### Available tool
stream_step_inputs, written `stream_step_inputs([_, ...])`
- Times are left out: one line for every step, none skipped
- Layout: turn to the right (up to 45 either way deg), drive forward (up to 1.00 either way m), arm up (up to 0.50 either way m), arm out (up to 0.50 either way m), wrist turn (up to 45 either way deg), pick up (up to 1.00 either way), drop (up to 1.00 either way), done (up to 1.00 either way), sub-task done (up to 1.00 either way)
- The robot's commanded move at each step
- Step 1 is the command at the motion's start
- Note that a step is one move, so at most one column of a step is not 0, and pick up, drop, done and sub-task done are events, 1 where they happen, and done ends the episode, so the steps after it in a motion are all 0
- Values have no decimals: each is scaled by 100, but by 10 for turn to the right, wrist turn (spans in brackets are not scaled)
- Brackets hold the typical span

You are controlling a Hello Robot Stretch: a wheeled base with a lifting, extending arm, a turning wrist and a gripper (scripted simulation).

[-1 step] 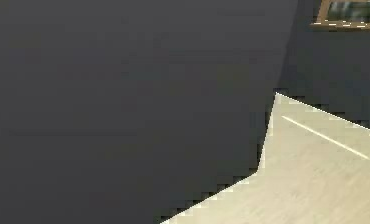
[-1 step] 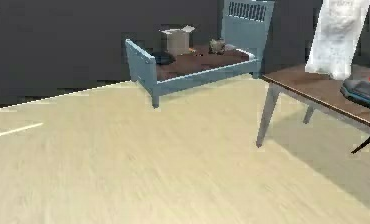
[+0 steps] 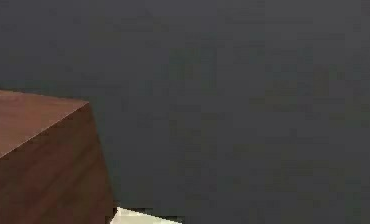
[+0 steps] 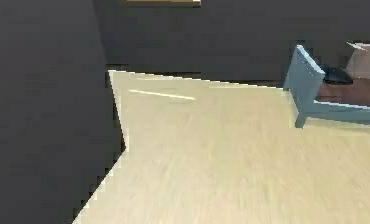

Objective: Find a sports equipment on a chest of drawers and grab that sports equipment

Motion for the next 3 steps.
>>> stream_step_inputs([-450, 0, 0, 0, 0, 0, 0, 0, 0])
stream_step_inputs([-270, 0, 0, 0, 0, 0, 0, 0, 0])
stream_step_inputs([0, 15, 0, 0, 0, 0, 0, 0, 0])
